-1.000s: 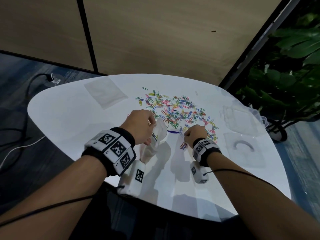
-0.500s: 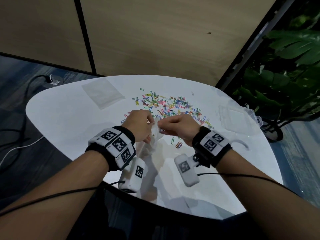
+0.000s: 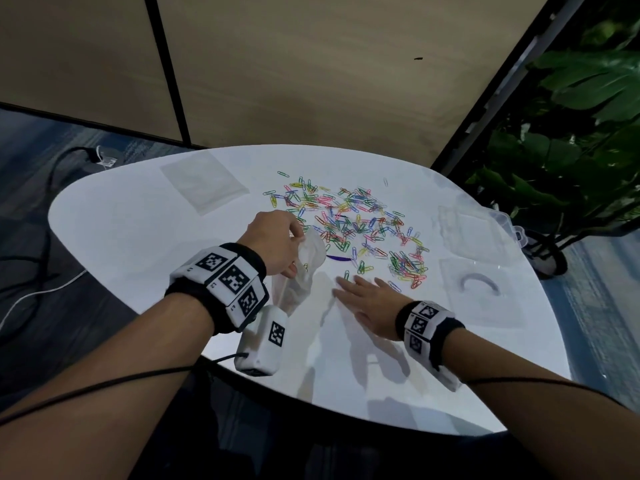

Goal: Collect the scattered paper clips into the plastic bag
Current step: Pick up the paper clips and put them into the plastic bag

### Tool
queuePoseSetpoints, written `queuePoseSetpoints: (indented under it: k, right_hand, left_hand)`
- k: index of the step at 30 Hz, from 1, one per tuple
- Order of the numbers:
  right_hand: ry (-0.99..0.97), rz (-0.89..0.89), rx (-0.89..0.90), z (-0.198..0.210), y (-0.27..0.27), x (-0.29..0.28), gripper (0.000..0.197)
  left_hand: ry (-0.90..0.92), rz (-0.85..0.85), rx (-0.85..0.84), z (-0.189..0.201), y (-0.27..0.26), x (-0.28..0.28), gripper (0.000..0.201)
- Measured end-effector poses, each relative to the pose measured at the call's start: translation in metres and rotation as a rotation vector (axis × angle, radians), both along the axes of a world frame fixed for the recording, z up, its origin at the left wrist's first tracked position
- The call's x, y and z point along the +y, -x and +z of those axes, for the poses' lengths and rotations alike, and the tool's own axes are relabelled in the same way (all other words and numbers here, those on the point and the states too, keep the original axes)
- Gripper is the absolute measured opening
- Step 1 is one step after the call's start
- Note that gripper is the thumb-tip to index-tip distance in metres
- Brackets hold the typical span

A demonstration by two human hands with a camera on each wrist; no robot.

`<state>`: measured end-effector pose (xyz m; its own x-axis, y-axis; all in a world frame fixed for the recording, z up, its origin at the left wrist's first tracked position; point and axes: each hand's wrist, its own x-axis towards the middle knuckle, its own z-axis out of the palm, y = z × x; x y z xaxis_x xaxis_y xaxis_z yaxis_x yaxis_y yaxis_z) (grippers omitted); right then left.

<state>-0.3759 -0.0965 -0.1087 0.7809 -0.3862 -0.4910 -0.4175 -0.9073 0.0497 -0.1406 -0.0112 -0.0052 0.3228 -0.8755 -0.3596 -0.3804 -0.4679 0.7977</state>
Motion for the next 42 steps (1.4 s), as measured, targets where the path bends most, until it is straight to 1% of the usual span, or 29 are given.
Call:
queuePoseSetpoints:
  k: [2, 4, 6, 8, 10, 12, 13, 15, 16, 17, 19, 21, 23, 24, 25, 26, 27, 28, 29, 30, 31, 32, 33, 35, 36, 37, 39, 41, 42]
  right_hand:
    - [0.062, -0.042, 0.007, -0.010, 0.012, -0.011, 0.061]
    - [0.184, -0.118, 0.029, -0.017, 0.021, -0.029, 0.067]
    - [0.250, -0.221, 0.029, -0.021, 0.028, -0.044, 0.065]
    - [0.249, -0.358, 0.038, -0.023, 0.032, -0.054, 0.061]
    - [0.202, -0.517, 0.062, -0.024, 0.036, -0.063, 0.065]
    - [0.160, -0.613, 0.039, -0.027, 0.038, -0.072, 0.070]
    - [0.151, -0.618, -0.005, -0.028, 0.037, -0.076, 0.065]
    - [0.184, -0.562, -0.100, -0.025, 0.030, -0.079, 0.041]
    - [0.199, -0.548, -0.112, -0.023, 0.025, -0.081, 0.030]
    - [0.215, -0.551, -0.114, -0.020, 0.022, -0.082, 0.025]
    - [0.224, -0.608, -0.134, -0.015, 0.018, -0.086, 0.025]
    - [0.186, -0.731, -0.198, -0.009, 0.016, -0.090, 0.026]
    - [0.079, -0.945, -0.329, -0.002, 0.015, -0.094, 0.015]
    - [-0.048, -1.098, -0.455, 0.004, 0.014, -0.095, 0.008]
    - [-0.244, -1.257, -0.615, 0.010, 0.012, -0.097, 0.003]
    - [-0.455, -1.401, -0.776, 0.018, 0.008, -0.095, 0.005]
    - [-0.638, -1.483, -0.920, 0.027, 0.002, -0.091, 0.008]
    - [-0.801, -1.511, -1.042, 0.037, -0.006, -0.084, 0.006]
    - [-0.964, -1.512, -1.139, 0.049, -0.016, -0.075, 0.005]
    - [-1.108, -1.496, -1.204, 0.061, -0.028, -0.064, 0.013]
    - [-1.223, -1.464, -1.217, 0.074, -0.039, -0.052, 0.019]
    - [-1.300, -1.424, -1.187, 0.083, -0.049, -0.041, 0.022]
    - [-1.360, -1.373, -1.140, 0.091, -0.058, -0.031, 0.020]
    - [-1.411, -1.299, -1.069, 0.096, -0.072, -0.012, 0.011]
    - [-1.382, -1.276, -1.049, 0.097, -0.078, -0.004, 0.007]
    - [-1.306, -1.253, -1.033, 0.096, -0.083, 0.004, 0.005]
    - [-1.055, -1.159, -1.008, 0.091, -0.090, 0.014, 0.003]
    - [-0.819, -1.036, -0.943, 0.085, -0.094, 0.016, 0.013]
    - [-0.754, -0.987, -0.892, 0.085, -0.094, 0.016, 0.017]
  left_hand:
    - [0.001, -0.006, -0.001, -0.001, 0.001, 0.000, 0.009]
    - [-0.001, -0.013, 0.003, 0.000, 0.003, -0.001, 0.009]
    - [-0.006, -0.023, 0.008, -0.001, 0.004, -0.001, 0.008]
    - [-0.007, -0.028, 0.009, -0.001, 0.004, 0.000, 0.008]
    - [-0.003, -0.027, 0.003, -0.002, 0.002, 0.001, 0.008]
    - [0.002, -0.026, -0.005, -0.001, 0.001, 0.001, 0.008]
    - [0.003, -0.028, -0.007, -0.001, 0.001, 0.001, 0.008]
    - [0.000, -0.034, -0.003, 0.000, 0.002, 0.001, 0.007]
    - [-0.003, -0.038, -0.001, 0.000, 0.004, 0.000, 0.007]
    - [-0.006, -0.041, -0.001, 0.000, 0.005, 0.000, 0.007]
    - [-0.010, -0.046, -0.001, 0.001, 0.006, 0.001, 0.008]
    - [-0.008, -0.047, -0.006, 0.000, 0.005, 0.001, 0.007]
    - [-0.007, -0.046, -0.010, 0.000, 0.004, 0.001, 0.007]
    - [-0.007, -0.044, -0.008, 0.000, 0.004, 0.001, 0.007]
    - [-0.008, -0.040, -0.005, -0.001, 0.004, 0.001, 0.007]
    - [-0.009, -0.037, -0.003, 0.000, 0.004, 0.001, 0.007]
    - [-0.010, -0.036, -0.001, 0.000, 0.005, 0.001, 0.008]
    - [-0.012, -0.037, -0.002, 0.001, 0.005, 0.001, 0.008]
    - [-0.013, -0.039, -0.003, 0.001, 0.005, 0.001, 0.008]
    - [-0.014, -0.040, -0.004, 0.001, 0.005, 0.001, 0.008]
    - [-0.016, -0.039, -0.002, 0.001, 0.005, 0.001, 0.009]
    - [-0.018, -0.034, 0.002, 0.001, 0.005, 0.001, 0.011]
    - [-0.017, -0.027, 0.006, 0.001, 0.005, 0.000, 0.011]
    - [-0.013, -0.017, 0.001, 0.000, 0.005, 0.000, 0.012]
    - [-0.012, -0.013, -0.003, 0.000, 0.005, 0.001, 0.011]
    - [-0.011, -0.009, -0.005, 0.000, 0.006, 0.001, 0.010]
    - [-0.007, 0.001, -0.004, 0.000, 0.005, 0.001, 0.010]
    - [-0.007, 0.011, 0.002, 0.000, 0.005, 0.001, 0.010]
    - [-0.009, 0.010, -0.001, 0.001, 0.005, 0.001, 0.008]
